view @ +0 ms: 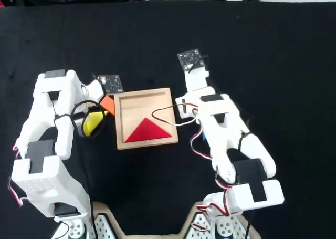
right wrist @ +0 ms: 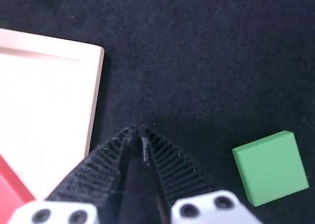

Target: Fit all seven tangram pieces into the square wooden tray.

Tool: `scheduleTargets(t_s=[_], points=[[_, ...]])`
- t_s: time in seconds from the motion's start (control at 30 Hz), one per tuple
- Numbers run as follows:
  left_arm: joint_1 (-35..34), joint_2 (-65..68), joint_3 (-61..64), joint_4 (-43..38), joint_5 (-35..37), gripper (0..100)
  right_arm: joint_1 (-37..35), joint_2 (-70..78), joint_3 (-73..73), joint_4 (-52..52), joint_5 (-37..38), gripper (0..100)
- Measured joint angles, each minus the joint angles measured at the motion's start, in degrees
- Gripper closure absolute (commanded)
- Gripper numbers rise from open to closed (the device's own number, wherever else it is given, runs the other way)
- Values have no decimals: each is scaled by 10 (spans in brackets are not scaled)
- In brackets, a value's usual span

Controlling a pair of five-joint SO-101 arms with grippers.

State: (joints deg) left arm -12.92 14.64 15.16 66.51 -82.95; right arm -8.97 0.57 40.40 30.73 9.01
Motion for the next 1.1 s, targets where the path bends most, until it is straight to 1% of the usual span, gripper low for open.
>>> scheduleTargets(t_s=[0.13, 0.27, 0.4, 0.8, 1.1], points=[[0, 22, -18, 7, 0, 742, 0, 0, 0, 0, 0, 986], [0, 41, -50, 33, 0, 738, 0, 0, 0, 0, 0, 986], [-3, 54, -82, 43, 0, 642, 0, 0, 0, 0, 4, 986], [-4, 57, -90, 45, 0, 641, 0, 0, 0, 0, 4, 986], [-11, 136, -140, 47, -5, 641, 0, 0, 0, 0, 4, 986]])
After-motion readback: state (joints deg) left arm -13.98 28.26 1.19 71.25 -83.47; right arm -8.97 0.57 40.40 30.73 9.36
